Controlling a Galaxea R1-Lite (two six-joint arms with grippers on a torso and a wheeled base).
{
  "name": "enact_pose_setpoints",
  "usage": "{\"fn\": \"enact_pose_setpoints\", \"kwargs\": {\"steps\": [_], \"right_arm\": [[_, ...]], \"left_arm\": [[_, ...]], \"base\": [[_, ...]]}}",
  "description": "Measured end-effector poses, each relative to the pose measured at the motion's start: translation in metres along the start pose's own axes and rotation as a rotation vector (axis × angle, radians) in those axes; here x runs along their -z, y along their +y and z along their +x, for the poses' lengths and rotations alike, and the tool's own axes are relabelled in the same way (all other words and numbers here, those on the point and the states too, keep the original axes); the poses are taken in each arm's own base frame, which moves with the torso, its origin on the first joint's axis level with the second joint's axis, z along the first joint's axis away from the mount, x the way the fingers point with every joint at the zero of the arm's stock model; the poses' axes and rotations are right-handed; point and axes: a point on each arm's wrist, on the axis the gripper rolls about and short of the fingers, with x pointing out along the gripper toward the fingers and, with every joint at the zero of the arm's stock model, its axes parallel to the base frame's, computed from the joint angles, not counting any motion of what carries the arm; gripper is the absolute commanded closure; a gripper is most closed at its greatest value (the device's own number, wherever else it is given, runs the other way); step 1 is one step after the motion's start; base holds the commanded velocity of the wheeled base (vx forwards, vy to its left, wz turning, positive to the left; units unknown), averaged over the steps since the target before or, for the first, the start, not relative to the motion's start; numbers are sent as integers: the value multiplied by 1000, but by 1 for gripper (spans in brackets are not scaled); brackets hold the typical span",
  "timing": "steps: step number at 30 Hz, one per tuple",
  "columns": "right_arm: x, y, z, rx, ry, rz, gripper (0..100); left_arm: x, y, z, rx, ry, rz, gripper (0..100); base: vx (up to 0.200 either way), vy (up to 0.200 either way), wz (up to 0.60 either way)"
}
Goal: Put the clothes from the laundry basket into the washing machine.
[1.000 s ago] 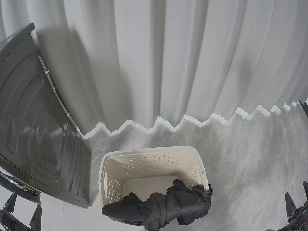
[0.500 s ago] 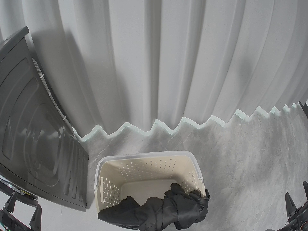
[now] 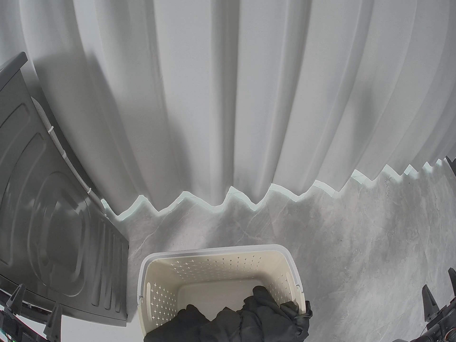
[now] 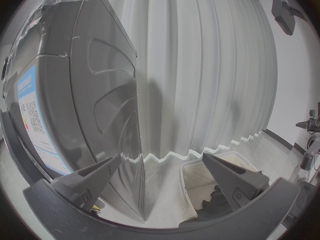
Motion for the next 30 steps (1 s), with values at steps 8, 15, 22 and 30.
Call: {"fn": "enact_pose_setpoints", "kwargs": {"steps": [8, 15, 22, 30], "right_arm": [[0, 0, 0, 0, 0, 0, 0], [0, 0, 0, 0, 0, -1, 0], [0, 0, 0, 0, 0, -1, 0], [0, 0, 0, 0, 0, -1, 0]], "left_arm": [[0, 0, 0, 0, 0, 1, 0], [0, 0, 0, 0, 0, 1, 0], [0, 0, 0, 0, 0, 0, 0], [0, 0, 0, 0, 0, 0, 0]], "base": [[0, 0, 0], [0, 0, 0], [0, 0, 0], [0, 0, 0]]}}
